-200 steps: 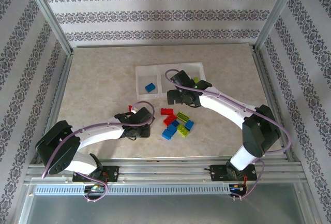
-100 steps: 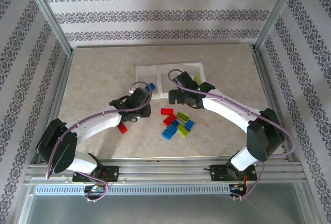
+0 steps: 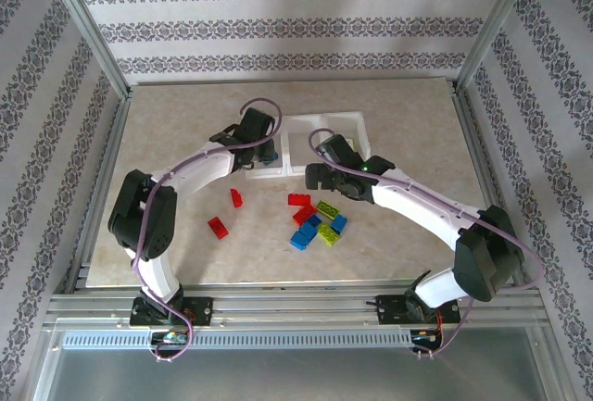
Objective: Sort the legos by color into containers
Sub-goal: Place the lego in the container.
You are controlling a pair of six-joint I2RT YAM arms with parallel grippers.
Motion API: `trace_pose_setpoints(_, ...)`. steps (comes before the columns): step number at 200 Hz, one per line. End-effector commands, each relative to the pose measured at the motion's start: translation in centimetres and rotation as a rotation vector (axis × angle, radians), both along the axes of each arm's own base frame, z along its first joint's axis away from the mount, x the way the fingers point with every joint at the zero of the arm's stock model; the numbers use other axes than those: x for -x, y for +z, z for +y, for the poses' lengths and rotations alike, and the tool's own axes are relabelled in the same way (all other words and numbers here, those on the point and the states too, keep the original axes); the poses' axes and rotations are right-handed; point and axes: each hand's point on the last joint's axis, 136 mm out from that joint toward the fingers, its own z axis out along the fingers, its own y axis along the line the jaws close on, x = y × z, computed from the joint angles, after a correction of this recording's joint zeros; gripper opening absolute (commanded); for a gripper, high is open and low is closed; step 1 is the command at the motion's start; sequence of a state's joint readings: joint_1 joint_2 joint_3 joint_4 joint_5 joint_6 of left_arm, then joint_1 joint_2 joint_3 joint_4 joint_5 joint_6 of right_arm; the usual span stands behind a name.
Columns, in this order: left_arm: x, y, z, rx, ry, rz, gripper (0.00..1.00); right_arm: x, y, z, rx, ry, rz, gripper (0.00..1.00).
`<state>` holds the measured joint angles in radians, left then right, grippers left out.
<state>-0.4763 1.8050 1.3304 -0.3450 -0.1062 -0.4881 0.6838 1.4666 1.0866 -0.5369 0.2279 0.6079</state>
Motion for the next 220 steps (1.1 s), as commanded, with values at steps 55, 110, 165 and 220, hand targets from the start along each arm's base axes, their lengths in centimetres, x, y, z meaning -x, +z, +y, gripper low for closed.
trace_pose_setpoints(55, -1.8, 0.0, 1.2, -0.102, 0.015, -0.002, 0.38, 0.8, -0.3, 0.5, 0.022, 0.030, -0.028, 0.98)
trace_pose_setpoints(110, -2.1, -0.4, 2.3, -0.166, 0.049, -0.002, 0.41, 1.3, -1.3, 1.1, 0.043, 0.064, -0.018, 0.98)
trace_pose_setpoints(165, -2.1, 1.4, 2.2, -0.147, 0.048, -0.031, 0.54, 1.6, -1.5, 2.3, 0.071, 0.118, -0.020, 0.98)
trace_pose_setpoints(220, -0.7, 5.7, 2.1, -0.064, 0.039, -0.108, 0.68, 1.8, -1.3, 2.8, 0.076, 0.137, -0.019, 0.98)
